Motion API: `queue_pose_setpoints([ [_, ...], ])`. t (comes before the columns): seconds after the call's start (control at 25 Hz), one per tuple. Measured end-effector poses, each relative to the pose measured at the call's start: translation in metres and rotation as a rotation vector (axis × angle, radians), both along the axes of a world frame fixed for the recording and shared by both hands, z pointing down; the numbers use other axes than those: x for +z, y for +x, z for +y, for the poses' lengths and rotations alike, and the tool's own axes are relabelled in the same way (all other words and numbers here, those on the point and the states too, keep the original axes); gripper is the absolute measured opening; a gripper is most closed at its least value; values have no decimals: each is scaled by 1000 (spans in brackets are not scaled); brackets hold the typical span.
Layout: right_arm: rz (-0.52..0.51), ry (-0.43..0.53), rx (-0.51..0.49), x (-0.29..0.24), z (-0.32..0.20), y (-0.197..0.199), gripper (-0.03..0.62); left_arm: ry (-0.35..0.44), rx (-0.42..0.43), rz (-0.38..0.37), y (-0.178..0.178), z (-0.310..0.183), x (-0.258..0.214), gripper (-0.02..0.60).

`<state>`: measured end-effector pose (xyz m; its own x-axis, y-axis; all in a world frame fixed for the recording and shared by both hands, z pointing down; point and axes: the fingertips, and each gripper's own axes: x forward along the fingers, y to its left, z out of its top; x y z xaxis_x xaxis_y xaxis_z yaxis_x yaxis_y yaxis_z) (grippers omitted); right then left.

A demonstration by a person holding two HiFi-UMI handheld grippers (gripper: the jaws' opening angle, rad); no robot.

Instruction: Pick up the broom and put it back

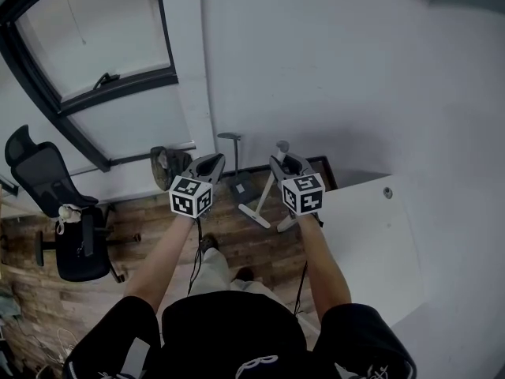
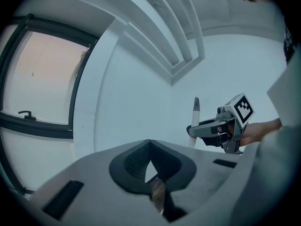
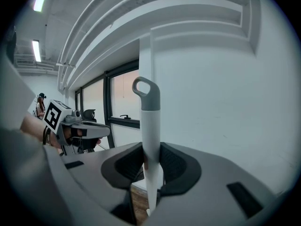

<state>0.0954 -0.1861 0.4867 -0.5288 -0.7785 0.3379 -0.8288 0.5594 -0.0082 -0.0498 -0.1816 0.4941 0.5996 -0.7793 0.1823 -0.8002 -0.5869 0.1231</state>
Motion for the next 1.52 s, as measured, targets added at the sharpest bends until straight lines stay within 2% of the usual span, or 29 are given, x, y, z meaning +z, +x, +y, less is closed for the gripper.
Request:
queue_pose_setpoints([
  [0.56, 25, -68, 55, 33, -26, 17, 115, -20, 49, 0, 4, -51, 7, 17],
  [0.88, 55, -122, 106, 62, -46, 26, 115, -53, 96, 8, 7, -83, 26, 17],
  [1.52, 81, -164, 186, 83, -91, 22, 115, -93, 173, 8, -6, -148, 45, 18],
])
